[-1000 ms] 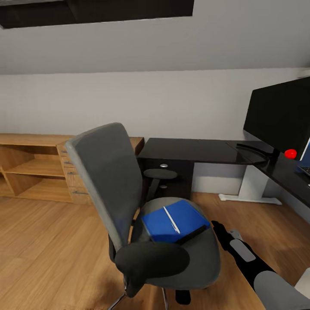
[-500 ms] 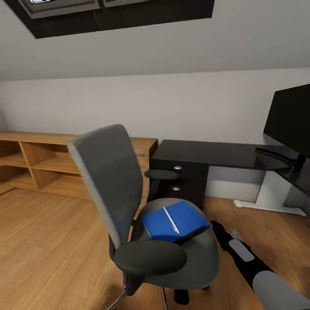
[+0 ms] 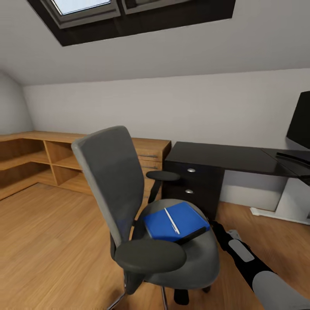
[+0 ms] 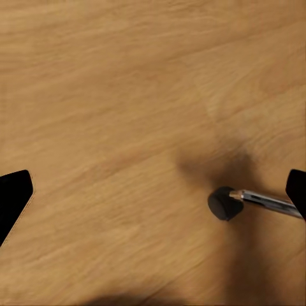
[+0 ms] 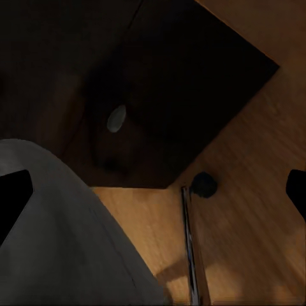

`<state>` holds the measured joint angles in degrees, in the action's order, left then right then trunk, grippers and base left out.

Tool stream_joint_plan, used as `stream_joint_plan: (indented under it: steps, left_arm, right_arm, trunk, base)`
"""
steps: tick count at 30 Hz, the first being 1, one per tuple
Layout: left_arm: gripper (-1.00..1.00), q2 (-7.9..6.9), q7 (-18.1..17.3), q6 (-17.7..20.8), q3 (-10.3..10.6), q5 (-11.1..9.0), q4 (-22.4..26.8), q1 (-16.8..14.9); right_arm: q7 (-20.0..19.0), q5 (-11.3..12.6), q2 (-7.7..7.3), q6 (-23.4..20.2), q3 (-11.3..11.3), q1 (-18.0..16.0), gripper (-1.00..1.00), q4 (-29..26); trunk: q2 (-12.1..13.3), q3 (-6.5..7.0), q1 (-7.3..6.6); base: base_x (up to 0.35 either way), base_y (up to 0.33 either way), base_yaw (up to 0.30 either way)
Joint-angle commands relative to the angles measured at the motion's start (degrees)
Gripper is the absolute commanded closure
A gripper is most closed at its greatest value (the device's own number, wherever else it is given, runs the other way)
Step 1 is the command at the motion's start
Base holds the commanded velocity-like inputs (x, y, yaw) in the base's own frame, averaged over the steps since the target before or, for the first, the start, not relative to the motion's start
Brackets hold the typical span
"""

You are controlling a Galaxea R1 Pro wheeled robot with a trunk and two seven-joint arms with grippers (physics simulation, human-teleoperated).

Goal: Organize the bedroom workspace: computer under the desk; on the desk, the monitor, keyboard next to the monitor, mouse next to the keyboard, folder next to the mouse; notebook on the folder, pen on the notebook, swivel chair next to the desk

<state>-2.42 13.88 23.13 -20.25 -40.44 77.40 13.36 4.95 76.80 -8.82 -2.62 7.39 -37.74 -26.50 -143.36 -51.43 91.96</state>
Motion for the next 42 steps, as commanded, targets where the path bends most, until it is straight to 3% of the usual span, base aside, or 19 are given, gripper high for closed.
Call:
stream_joint_plan:
  steps: [1,4,11,16,42]
  left_arm:
    - [-1.00,0.01,0.4,0.2,0.1,-0.6,0.1,0.0]
    - [-1.00,0.13,0.4,0.3,0.2,-0.6,0.1,0.0]
    - [-1.00,0.97,-0.9,0.4,4.0,-0.7,0.5,-0.4]
    - [-1.00,2.89,-1.1,0.6,5.7,-1.4,0.8,-0.8]
    - [-1.00,4.23,-1.1,0.6,6.2,-1.6,0.4,-1.6]
  right_arm:
    - [0.4,0.5,-0.06,0.0,0.5,0.0,-1.00,-0.1]
    - [0.4,0.5,-0.06,0.0,0.5,0.0,-1.00,-0.1]
    - [0.4,0.5,0.01,0.0,0.7,0.0,-1.00,-0.1]
    - [0.4,0.5,-0.02,-0.1,0.8,0.0,-1.00,-0.1]
    - [-0.4,0.5,-0.82,-0.7,0.9,0.0,-1.00,-0.7]
  trunk:
    - [0.0,0.01,-0.01]
    - [0.0,0.17,-0.01]
    - [0.0,0.30,-0.01]
    - [0.0,0.32,-0.01]
    - [0.0,0.32,-0.01]
  base:
    - [0.000,0.000,0.197]
    - [0.000,0.000,0.169]
    - [0.000,0.000,0.052]
    - [0.000,0.000,0.007]
    - [-0.095,-0.083,0.000]
